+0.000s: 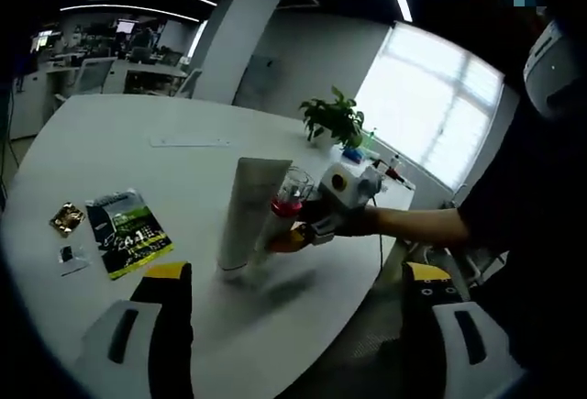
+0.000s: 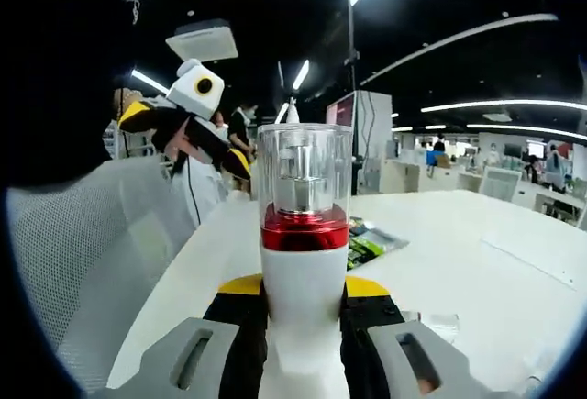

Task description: Arrange the skincare products in the storage area until every visible bottle or jar stands upright without overlapping.

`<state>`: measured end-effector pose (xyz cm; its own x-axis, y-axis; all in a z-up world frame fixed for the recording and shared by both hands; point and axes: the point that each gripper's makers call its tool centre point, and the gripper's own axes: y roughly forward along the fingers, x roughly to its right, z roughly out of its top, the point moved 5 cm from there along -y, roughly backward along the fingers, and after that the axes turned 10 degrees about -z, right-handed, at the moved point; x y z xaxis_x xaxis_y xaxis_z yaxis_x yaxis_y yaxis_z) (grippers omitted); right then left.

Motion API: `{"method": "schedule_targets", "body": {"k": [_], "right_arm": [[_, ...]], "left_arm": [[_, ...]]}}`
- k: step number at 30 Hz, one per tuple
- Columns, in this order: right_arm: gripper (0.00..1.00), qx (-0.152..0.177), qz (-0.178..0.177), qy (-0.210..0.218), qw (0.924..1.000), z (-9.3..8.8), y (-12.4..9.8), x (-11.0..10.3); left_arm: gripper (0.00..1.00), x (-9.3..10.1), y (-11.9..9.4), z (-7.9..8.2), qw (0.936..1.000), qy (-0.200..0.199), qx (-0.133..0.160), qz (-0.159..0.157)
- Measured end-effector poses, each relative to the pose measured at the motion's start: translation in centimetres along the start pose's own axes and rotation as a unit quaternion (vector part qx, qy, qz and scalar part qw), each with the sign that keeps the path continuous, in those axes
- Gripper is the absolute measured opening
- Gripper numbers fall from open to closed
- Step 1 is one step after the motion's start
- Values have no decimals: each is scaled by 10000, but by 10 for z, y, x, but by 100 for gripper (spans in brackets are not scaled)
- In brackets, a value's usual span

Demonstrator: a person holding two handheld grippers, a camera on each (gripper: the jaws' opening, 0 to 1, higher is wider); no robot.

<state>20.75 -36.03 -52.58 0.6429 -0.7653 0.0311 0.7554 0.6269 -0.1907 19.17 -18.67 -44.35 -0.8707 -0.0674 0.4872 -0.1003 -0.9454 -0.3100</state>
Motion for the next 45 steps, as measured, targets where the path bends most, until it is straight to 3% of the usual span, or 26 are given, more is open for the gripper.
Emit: {"method": "schedule_targets", "body": {"k": [2, 5, 7, 11, 14, 17, 19, 24, 25, 27, 30, 35, 38, 45], "right_arm": [[21, -38, 17, 73, 10000, 0, 1, 1], [23, -325, 8, 577, 9978, -3, 2, 1], [23, -339, -5, 485, 9982, -2, 2, 2], [24, -585, -141, 699, 9957, -4, 1, 2], [26, -981, -354, 610, 9927, -9, -5, 5], [32, -1205, -475, 963, 9869, -12, -12, 5], [37, -1197, -542, 881, 9874, -9, -15, 4], [43, -1378, -913, 1050, 9806, -5, -26, 2], [46, -1399, -1008, 1400, 9750, -9, -29, 2], [53, -1346, -976, 1991, 9658, -1, -34, -5], [56, -1263, -1082, 1817, 9692, 6, -42, -6], [58, -1449, -1241, 1845, 9641, 11, -52, -15], [57, -1554, -1231, 1809, 9633, 16, -55, -27], [69, -1694, -1282, 1674, 9627, 25, -61, -59]], "left_arm": [[87, 1, -1, 0, 10000, 0, -2, 4], [87, 1, -3, 0, 10000, 4, 17, 20], [88, 3, -3, 0, 10000, 12, 11, 27], [87, 3, -3, 1, 10000, 46, 15, 23], [87, 7, -3, 4, 10000, 70, 34, -18], [87, 9, -4, 6, 9999, 113, 30, -59], [87, 10, -6, 9, 9998, 168, 33, -84], [88, 8, -13, 14, 9996, 257, 67, -115], [88, 7, -14, 14, 9996, 266, 67, -111], [90, 8, -13, 13, 9996, 249, 39, -91], [92, 8, -14, 11, 9996, 285, -20, -74], [94, 10, -18, 5, 9996, 254, -108, -47], [97, 9, -22, 0, 9998, 166, -134, -4], [98, 8, -32, -11, 9998, 6, -171, 89]]}}
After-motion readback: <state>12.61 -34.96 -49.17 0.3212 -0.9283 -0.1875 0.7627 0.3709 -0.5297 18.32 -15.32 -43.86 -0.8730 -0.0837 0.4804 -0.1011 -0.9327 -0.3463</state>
